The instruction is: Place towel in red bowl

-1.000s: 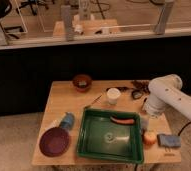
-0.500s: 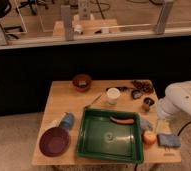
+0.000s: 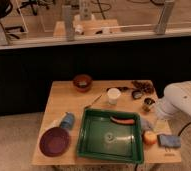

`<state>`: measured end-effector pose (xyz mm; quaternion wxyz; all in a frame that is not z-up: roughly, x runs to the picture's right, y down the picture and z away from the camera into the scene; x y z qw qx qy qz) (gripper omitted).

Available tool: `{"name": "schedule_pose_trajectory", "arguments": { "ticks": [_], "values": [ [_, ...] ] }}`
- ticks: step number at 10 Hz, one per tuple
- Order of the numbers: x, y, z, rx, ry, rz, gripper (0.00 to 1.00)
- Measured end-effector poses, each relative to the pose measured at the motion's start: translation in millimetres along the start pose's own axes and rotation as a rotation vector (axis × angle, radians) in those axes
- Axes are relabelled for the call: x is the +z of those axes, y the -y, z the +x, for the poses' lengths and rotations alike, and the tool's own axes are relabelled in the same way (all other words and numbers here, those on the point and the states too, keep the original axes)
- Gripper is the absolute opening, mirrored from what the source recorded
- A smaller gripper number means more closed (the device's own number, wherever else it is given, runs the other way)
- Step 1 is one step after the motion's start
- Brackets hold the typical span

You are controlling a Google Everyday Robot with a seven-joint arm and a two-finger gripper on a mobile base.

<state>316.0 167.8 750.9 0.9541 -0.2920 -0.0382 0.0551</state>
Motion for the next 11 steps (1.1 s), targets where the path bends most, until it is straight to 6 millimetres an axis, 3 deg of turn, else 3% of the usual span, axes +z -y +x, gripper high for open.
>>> {"name": "schedule_pose_trajectory", "arguments": {
  "ticks": [5, 11],
  "values": [
    [93.3, 10.9, -4.0, 0.006, 0.028, -0.039, 0.8],
    [82.2, 11.1, -2.1, 0.001, 0.024, -0.037, 0.8]
  ]
}}
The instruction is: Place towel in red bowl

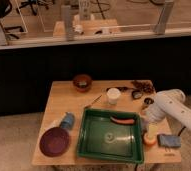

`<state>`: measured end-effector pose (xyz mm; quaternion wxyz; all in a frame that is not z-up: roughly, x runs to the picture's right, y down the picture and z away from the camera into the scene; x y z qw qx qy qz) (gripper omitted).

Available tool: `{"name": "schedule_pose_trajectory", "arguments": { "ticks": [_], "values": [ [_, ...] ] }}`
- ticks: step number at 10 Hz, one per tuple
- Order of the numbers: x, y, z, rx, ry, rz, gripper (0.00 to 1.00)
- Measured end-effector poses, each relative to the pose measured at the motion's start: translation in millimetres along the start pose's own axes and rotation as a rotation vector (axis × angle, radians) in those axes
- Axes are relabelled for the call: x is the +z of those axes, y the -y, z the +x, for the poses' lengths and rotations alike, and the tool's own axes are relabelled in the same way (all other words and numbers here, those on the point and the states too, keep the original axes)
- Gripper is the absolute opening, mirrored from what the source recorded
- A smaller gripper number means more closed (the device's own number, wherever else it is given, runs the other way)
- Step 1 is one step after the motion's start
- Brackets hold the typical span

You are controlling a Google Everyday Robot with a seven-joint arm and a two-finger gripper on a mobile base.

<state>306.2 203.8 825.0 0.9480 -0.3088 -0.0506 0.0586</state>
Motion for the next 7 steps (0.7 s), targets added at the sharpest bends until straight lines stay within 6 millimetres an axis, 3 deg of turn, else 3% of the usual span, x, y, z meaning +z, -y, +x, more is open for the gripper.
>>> {"name": "schedule_pose_trajectory", "arguments": {
  "ticks": [7],
  "values": [
    [-11.8, -1.5, 3.3, 0.004, -0.003, -0.002, 0.8]
  ]
}}
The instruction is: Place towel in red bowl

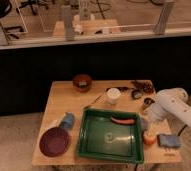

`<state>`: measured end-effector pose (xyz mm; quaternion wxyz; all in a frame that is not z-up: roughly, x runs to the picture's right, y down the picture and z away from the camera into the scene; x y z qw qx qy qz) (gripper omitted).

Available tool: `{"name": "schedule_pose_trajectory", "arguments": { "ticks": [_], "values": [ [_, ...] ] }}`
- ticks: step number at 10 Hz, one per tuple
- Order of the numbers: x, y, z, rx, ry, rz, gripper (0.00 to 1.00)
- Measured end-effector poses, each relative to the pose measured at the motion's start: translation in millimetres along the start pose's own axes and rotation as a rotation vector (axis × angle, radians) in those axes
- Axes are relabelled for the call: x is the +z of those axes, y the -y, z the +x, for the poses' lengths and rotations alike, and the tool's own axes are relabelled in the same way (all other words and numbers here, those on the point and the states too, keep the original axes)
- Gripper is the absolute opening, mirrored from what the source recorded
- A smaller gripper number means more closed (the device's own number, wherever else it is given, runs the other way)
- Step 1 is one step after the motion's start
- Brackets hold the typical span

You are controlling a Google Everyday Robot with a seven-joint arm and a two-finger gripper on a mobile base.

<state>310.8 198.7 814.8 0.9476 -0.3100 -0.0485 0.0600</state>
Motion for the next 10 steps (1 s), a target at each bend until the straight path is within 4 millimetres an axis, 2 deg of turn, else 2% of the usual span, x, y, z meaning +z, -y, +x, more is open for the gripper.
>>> {"name": "schedule_pose_trajectory", "arguments": {
  "ticks": [5, 6, 10],
  "values": [
    [-0.4, 0.4, -0.4, 0.0, 0.001, 0.001, 0.79],
    [-0.5, 0.4, -0.3, 0.0, 0.0, 0.001, 0.75],
    [-1.1, 0.9, -1.1, 0.0, 0.002, 0.002, 0.35]
  ]
}}
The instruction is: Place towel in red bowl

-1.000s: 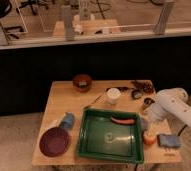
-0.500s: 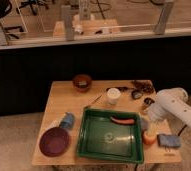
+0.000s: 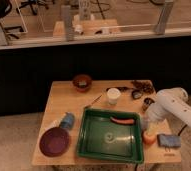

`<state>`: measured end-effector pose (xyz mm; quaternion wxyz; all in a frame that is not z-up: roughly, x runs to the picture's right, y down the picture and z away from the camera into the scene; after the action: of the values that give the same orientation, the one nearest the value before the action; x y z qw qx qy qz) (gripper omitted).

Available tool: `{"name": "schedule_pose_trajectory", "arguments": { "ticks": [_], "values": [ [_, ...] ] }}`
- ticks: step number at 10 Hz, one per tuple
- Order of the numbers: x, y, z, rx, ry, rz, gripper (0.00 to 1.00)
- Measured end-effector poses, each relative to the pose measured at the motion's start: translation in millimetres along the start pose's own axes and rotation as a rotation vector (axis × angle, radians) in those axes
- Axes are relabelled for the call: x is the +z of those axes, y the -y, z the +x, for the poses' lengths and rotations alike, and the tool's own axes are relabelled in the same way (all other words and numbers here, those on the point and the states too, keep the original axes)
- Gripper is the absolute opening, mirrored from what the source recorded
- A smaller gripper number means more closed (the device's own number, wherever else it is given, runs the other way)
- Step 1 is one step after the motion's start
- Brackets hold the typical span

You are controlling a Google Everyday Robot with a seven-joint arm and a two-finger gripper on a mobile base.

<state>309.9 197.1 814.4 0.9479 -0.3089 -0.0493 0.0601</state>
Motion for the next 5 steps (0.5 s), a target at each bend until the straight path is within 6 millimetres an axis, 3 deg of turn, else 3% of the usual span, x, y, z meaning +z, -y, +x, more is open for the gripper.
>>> {"name": "schedule_pose_trajectory", "arguments": {
  "ticks": [2, 3, 5],
  "values": [
    [-1.8, 1.8, -2.4, -0.002, 0.003, 0.004, 0.27],
    [-1.9, 1.8, -2.2, -0.002, 0.003, 0.004, 0.31],
    [-1.8, 1.7, -1.8, -0.002, 0.002, 0.004, 0.51]
  ]
}}
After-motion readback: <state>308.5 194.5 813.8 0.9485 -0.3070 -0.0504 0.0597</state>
